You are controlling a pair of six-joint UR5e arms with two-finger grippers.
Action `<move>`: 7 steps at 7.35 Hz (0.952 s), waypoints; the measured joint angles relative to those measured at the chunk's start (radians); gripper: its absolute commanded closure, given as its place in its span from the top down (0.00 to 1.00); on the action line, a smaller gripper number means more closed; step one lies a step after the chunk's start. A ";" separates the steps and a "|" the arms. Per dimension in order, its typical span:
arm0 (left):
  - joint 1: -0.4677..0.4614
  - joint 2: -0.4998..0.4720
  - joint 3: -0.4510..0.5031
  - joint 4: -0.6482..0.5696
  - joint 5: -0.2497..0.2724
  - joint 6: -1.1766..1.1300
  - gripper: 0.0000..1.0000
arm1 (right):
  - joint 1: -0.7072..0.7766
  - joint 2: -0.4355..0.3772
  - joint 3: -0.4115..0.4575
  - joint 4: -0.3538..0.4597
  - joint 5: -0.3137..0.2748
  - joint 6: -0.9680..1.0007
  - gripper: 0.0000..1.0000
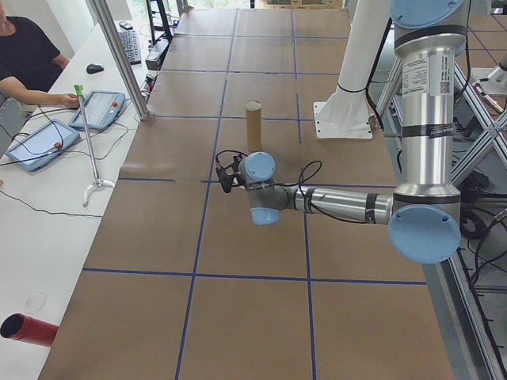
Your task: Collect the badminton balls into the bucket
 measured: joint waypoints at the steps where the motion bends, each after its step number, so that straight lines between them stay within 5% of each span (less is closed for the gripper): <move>1: -0.003 -0.003 -0.082 0.138 -0.013 0.091 0.00 | 0.000 0.000 0.000 0.000 0.000 0.000 1.00; 7: -0.059 -0.059 -0.429 0.716 -0.127 0.454 0.00 | 0.000 0.000 0.000 0.000 0.000 0.000 1.00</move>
